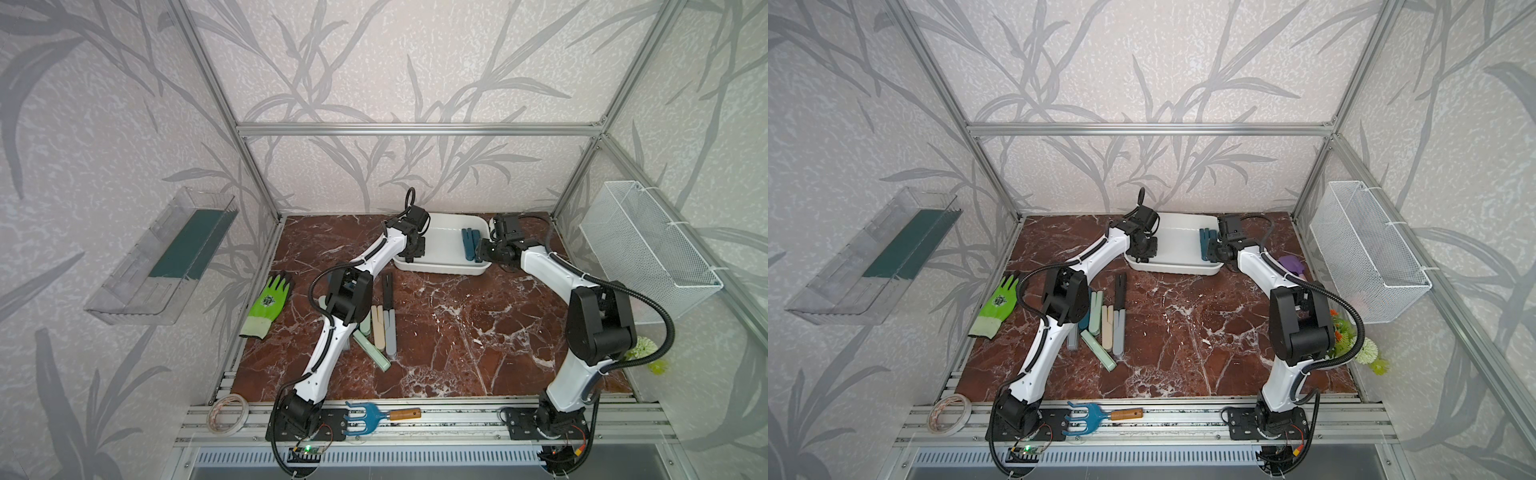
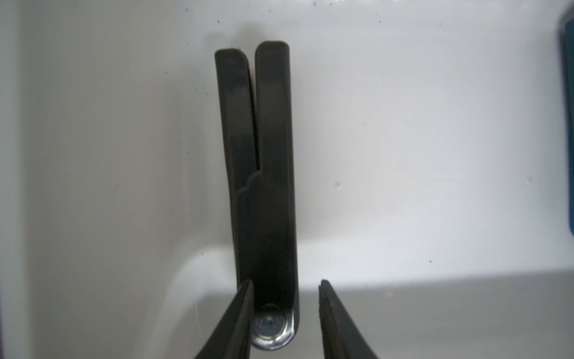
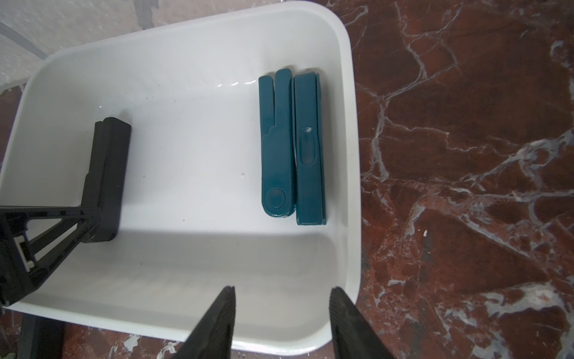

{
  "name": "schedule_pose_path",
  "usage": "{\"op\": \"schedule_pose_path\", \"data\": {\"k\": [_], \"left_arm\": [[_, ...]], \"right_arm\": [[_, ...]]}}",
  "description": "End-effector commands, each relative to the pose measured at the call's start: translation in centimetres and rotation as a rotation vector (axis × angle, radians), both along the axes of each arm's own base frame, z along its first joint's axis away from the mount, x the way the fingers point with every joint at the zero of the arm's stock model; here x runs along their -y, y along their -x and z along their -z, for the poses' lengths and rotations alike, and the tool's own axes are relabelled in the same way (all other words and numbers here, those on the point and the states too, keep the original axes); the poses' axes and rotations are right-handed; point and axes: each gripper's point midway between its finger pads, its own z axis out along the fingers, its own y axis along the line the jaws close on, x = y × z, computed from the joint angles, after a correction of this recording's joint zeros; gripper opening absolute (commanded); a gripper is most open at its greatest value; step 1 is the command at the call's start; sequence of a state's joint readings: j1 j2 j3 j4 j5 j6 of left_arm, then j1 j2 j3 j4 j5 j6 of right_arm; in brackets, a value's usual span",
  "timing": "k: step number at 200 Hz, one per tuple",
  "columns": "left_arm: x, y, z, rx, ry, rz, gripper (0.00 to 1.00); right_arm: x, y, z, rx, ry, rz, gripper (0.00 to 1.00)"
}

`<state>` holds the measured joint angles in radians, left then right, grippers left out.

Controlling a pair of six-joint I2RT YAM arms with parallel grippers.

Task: Put the pruning pliers into the storage box
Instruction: Place the pruning pliers in the storage box.

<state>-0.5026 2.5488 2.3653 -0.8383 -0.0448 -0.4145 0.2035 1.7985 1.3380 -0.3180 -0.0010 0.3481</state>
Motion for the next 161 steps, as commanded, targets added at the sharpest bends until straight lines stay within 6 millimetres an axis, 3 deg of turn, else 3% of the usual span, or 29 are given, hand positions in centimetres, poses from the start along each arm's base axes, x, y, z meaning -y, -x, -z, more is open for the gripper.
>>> {"op": "schedule_pose_path", "data": {"k": [1,54,77,134,161], "left_arm": [[-0.8,0.2,2.1,-0.056,-0.017,-0.023,0.37],[-0.9,-1.9,2.6,-0.02,0.006,-0.024,0.37],[-1.0,-2.4,1.9,-0.003,0.01,-0.02,0.37],[-1.9,-1.0,-8.0,0.126,0.007,0.011,0.37],[-3.6,0.3,-12.7,0.214,-0.016,0.015,0.39]], "right_arm": [[0.2,-0.3,-1.3,0.032,-0.011,0.012,0.5],[0.2,-0.3,-1.4,0.034,-0.012,0.016,0.5],[0.2,-0.3,-1.6,0.038,-0.011,0.013,0.5],[-0.4,-0.4,-2.2,0.05,-0.025,-0.014,0.5],[-1.8,-0.1,-3.3,0.07,-0.019,-0.074,0.5]]}}
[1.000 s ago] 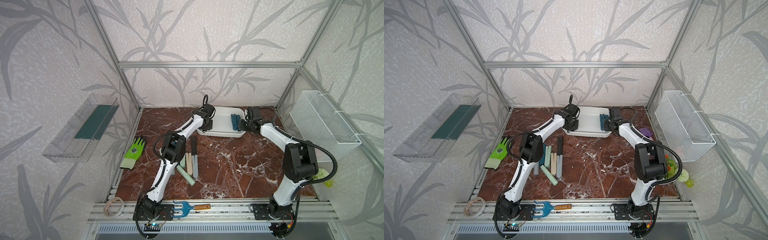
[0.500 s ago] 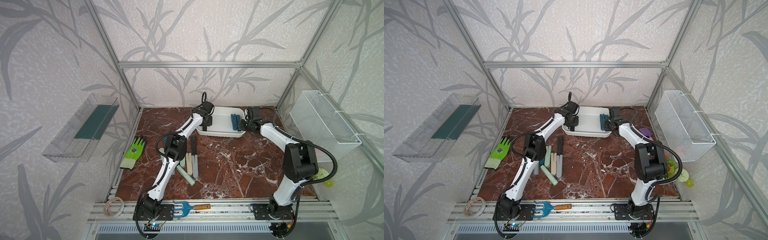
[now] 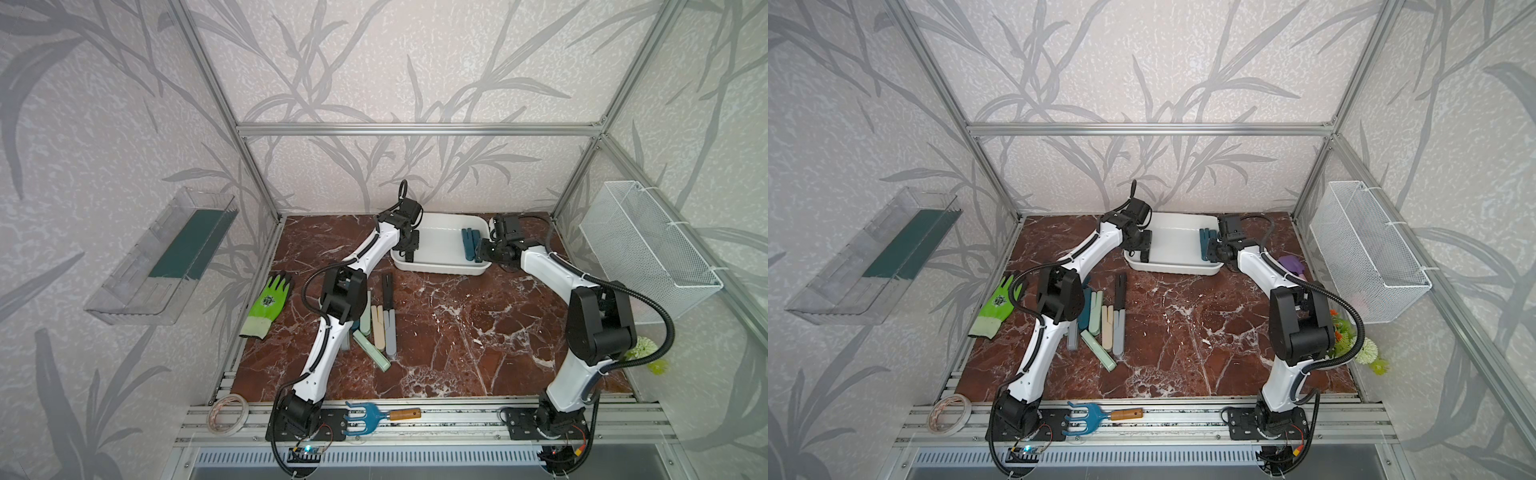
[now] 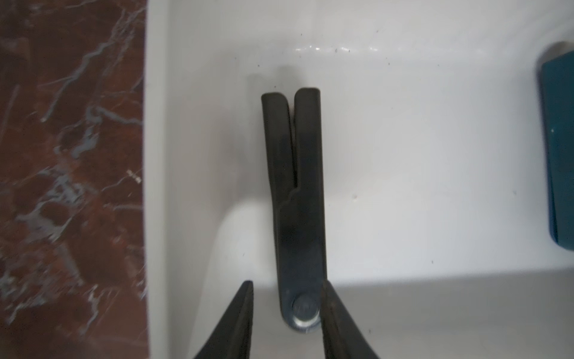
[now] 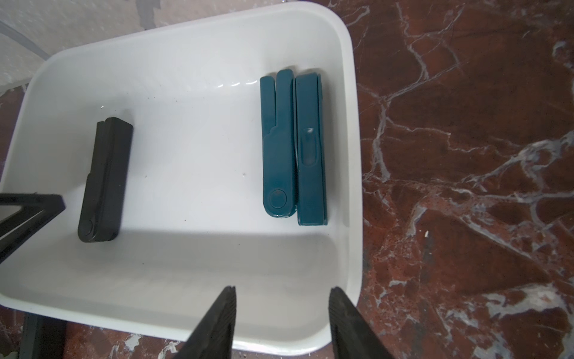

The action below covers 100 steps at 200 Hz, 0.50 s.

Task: Put the pruning pliers into the storage box
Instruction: Place the pruning pliers in the storage box, then pick up the pruning pliers from the center of the board.

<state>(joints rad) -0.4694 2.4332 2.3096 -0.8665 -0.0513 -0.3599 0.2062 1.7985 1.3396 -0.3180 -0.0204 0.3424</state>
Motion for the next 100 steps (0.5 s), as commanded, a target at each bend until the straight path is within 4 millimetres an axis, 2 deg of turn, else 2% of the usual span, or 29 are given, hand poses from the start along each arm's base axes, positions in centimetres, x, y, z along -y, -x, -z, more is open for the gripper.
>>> {"op": "schedule_pose_path", "data": {"k": [1,22,24,27,37,55,72,100], "left_arm": [[-1.3,0.2,-8.7,0.182,-0.001,0.004,0.39],[-3.5,1.9,-11.2,0.222,-0.024,-0.017,0.44],[-3.7,2.1,-11.3,0.224,-0.023,-0.02,0.45],[-4.0,2.4,-11.3,0.223,-0.025,-0.024,0.46],[-5.2,3.7,-11.7,0.228,-0.029,-0.048,0.5],[-7.6,6.3,-10.5,0.203,-0.061,-0.115,0.55],[-9.3,9.1,-8.4,0.153,-0.08,-0.164,0.58],[-9.8,12.6,-5.1,0.079,-0.04,-0.192,0.61]], "right_arm": [[-1.3,-0.2,-3.4,0.075,-0.006,-0.053,0.5],[-2.2,0.7,-4.8,0.105,0.049,-0.049,0.52],[-2.3,0.8,-4.8,0.105,0.055,-0.049,0.52],[-2.5,1.0,-6.0,0.131,0.052,-0.049,0.53],[-3.0,1.5,-6.7,0.148,0.054,-0.047,0.52],[-4.0,2.1,-7.6,0.169,0.049,-0.051,0.54],[-4.5,2.7,-7.8,0.172,0.031,-0.046,0.54],[-4.6,3.1,-7.5,0.173,0.005,-0.032,0.55]]}}
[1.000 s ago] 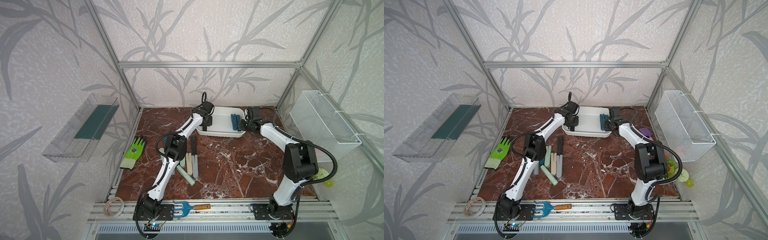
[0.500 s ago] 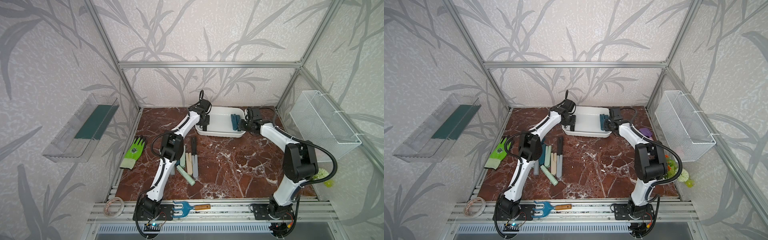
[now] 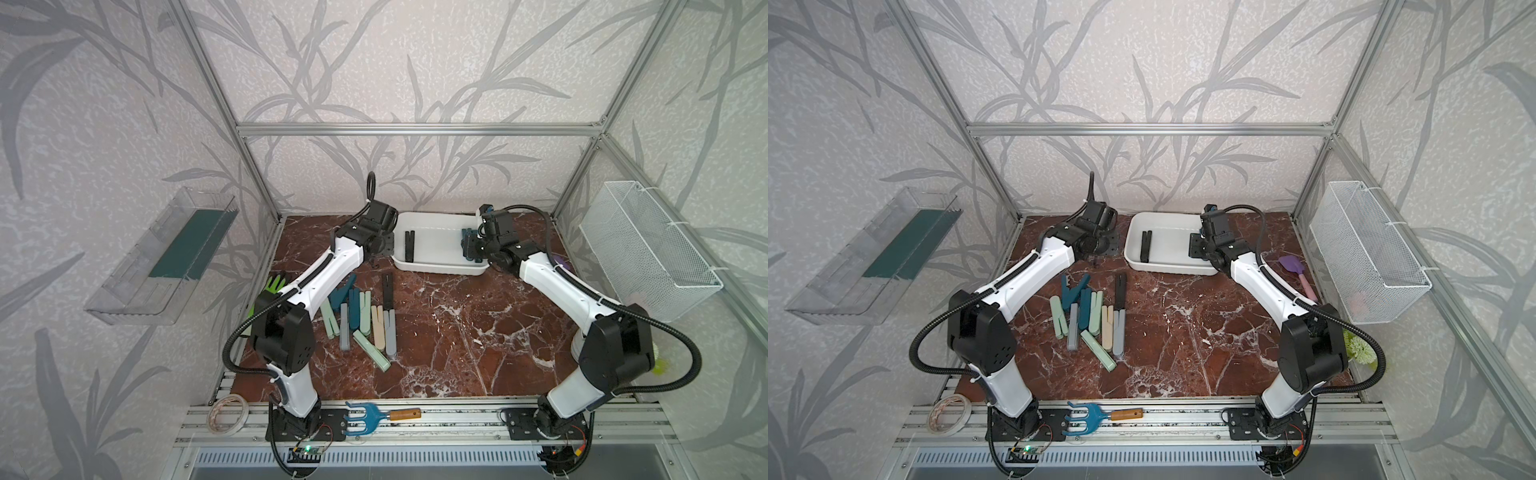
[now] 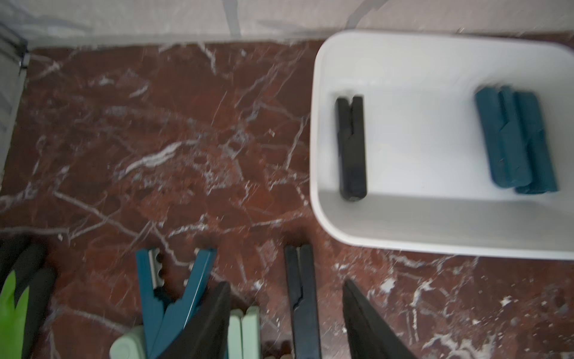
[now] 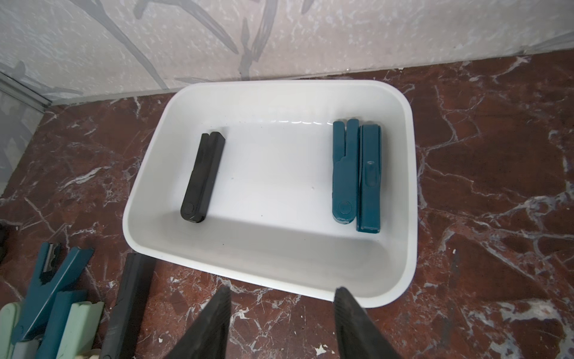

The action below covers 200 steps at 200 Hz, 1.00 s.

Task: Put the pruning pliers into the storage box
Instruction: Pick up the pruning pliers from the center of the board.

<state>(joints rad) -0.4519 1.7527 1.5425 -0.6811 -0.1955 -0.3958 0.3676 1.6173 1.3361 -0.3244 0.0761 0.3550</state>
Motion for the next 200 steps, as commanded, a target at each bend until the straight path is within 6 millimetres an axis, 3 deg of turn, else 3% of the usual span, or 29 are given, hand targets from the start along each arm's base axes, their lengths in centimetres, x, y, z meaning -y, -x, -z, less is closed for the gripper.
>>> {"op": "schedule_pose_path", "data": {"k": [1,28,66,145,200], "left_arm": [[-0.8,2.2,3.2,-0.06,0.017,-0.068,0.61],[-0.4,3.0,4.9,-0.107,0.011,-0.078,0.64],[1.0,3.9,9.0,-0.208,-0.006,-0.063,0.64],[3.9,6.4,13.0,-0.287,0.019,-0.068,0.65],[3.7,7.1,15.6,-0.323,-0.017,-0.083,0.61]], "right_arm": [[0.9,0.3,0.6,-0.008,-0.007,0.052,0.55],[0.9,0.5,1.2,-0.024,-0.013,0.055,0.55],[0.1,1.4,2.3,-0.046,0.0,0.037,0.55],[-0.4,1.5,3.6,-0.072,-0.022,0.034,0.56],[-0.3,1.6,4.1,-0.079,-0.019,0.037,0.55]]}}
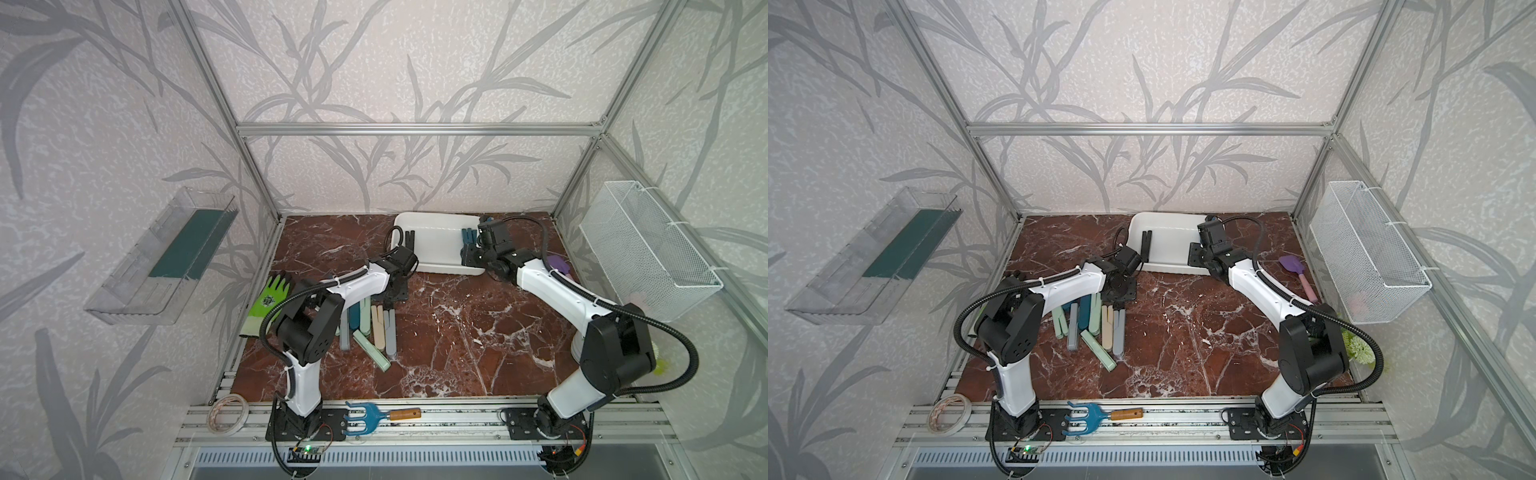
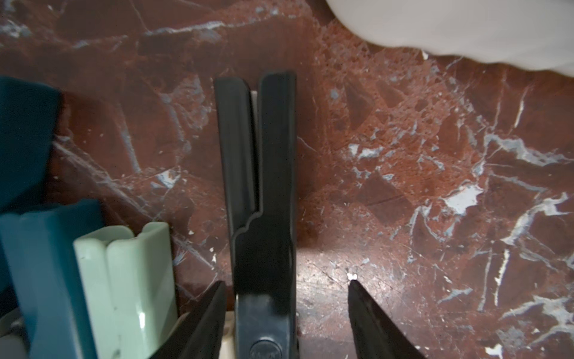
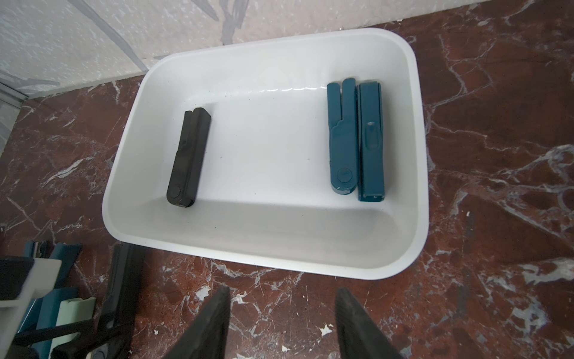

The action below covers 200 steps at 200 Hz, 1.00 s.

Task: Put the pruning pliers into the storage box
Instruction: Pick up the pruning pliers from the center of the board.

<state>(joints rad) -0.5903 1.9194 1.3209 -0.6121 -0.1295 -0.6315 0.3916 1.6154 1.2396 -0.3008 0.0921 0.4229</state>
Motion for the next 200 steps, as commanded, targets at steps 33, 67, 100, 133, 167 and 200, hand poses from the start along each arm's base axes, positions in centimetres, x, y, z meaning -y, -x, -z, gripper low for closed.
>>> {"op": "schedule_pose_path", "data": {"k": [33,67,100,133,167,200], "left_arm": [[-0.6,0.3,2.2,-0.028,-0.033,-0.033,0.56],[-0.7,0.3,2.7,-0.039,-0.047,-0.026,0.46],[-0.7,0.3,2.4,-0.037,-0.044,-0.016,0.39],[-0.5,0.1,0.5,-0.01,-0.032,0.011,0.36],[0.3,-0.2,-2.0,0.024,0.014,0.051,0.35],[1.5,-0.2,-5.0,0.067,0.092,0.106,0.35]], "right_arm": [[-0.1,0.0,0.7,-0.005,-0.005,0.006,0.53],[-0.1,-0.1,1.0,-0.011,-0.007,0.007,0.52],[-0.2,-0.1,1.1,-0.012,-0.005,0.008,0.52],[-0.2,-0.2,1.4,-0.018,-0.005,0.004,0.52],[-0.9,-0.2,1.6,-0.025,-0.035,-0.016,0.51],[-2.3,0.0,1.2,-0.019,-0.17,-0.059,0.52]]}}
